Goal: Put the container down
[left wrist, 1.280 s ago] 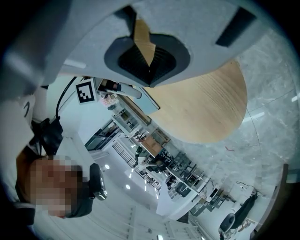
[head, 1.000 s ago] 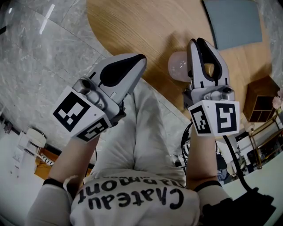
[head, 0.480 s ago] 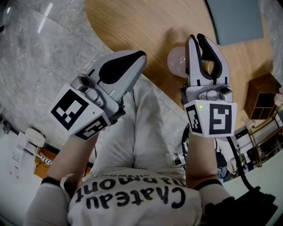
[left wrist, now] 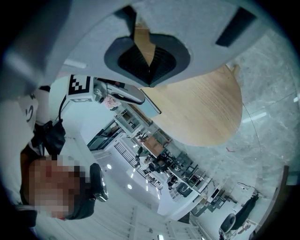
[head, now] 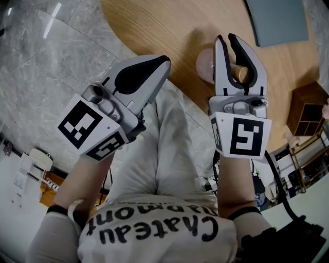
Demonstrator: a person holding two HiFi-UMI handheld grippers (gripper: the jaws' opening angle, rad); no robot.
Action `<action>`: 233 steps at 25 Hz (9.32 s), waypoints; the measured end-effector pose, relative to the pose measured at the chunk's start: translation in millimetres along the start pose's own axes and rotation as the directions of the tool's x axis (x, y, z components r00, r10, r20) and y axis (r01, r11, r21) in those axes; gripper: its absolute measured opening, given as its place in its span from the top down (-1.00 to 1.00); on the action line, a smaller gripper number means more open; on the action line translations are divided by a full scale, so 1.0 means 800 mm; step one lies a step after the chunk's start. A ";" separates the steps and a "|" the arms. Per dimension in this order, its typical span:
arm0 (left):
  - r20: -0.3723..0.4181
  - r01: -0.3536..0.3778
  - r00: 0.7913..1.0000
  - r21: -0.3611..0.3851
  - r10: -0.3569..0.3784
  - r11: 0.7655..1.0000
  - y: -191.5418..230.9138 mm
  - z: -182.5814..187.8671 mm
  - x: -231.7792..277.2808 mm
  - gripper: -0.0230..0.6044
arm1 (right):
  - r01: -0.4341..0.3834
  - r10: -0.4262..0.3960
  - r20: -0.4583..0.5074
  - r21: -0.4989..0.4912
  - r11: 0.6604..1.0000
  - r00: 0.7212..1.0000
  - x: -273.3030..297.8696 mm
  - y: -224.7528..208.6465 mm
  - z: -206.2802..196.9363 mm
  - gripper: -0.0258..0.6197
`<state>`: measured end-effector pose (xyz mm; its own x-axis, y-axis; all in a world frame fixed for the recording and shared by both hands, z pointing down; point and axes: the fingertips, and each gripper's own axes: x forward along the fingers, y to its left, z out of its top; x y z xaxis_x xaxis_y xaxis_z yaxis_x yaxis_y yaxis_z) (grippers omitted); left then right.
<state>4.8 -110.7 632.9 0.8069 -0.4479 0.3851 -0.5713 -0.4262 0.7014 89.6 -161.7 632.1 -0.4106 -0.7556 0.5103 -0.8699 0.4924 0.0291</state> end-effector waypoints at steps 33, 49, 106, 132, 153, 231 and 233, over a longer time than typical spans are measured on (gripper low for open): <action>0.013 0.001 1.000 0.007 -0.001 1.000 0.009 -0.025 -0.034 0.88 | 0.064 -0.058 0.032 -0.207 0.976 0.998 0.001 0.038 -0.002 0.70; 0.022 -0.002 1.000 0.009 0.001 1.000 0.006 -0.036 -0.033 0.88 | 0.090 -0.080 0.049 -0.257 0.962 0.996 -0.003 0.042 -0.002 0.70; 0.020 0.090 0.996 -0.011 -0.090 0.996 -0.040 0.037 -0.010 0.88 | 0.133 -0.120 0.089 -0.161 0.978 0.989 -0.008 0.045 0.016 0.54; 0.047 0.003 0.999 0.091 -0.008 0.996 -0.099 0.087 -0.064 0.88 | 0.071 -0.055 0.142 -0.111 0.991 0.988 -0.056 0.060 0.098 0.50; 0.227 -0.018 0.972 0.347 -0.065 0.938 -0.265 0.265 -0.171 0.88 | 0.110 -0.090 0.274 -0.057 0.992 0.957 -0.202 0.023 0.329 0.50; 0.327 0.116 0.859 0.624 -0.393 0.773 -0.430 0.444 -0.266 0.88 | 0.077 -0.202 0.439 0.286 0.955 0.876 -0.378 -0.048 0.536 0.88; 0.331 0.110 0.860 0.622 -0.387 0.776 -0.429 0.443 -0.266 0.88 | 0.079 -0.199 0.431 0.281 0.957 0.880 -0.376 -0.048 0.533 0.88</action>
<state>-24.2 -147.9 97.5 0.8659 -0.4806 -0.1389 -0.4477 -0.8683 0.2133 130.1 -137.7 111.4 -0.3061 -0.9492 0.0733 -0.9411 0.2902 -0.1735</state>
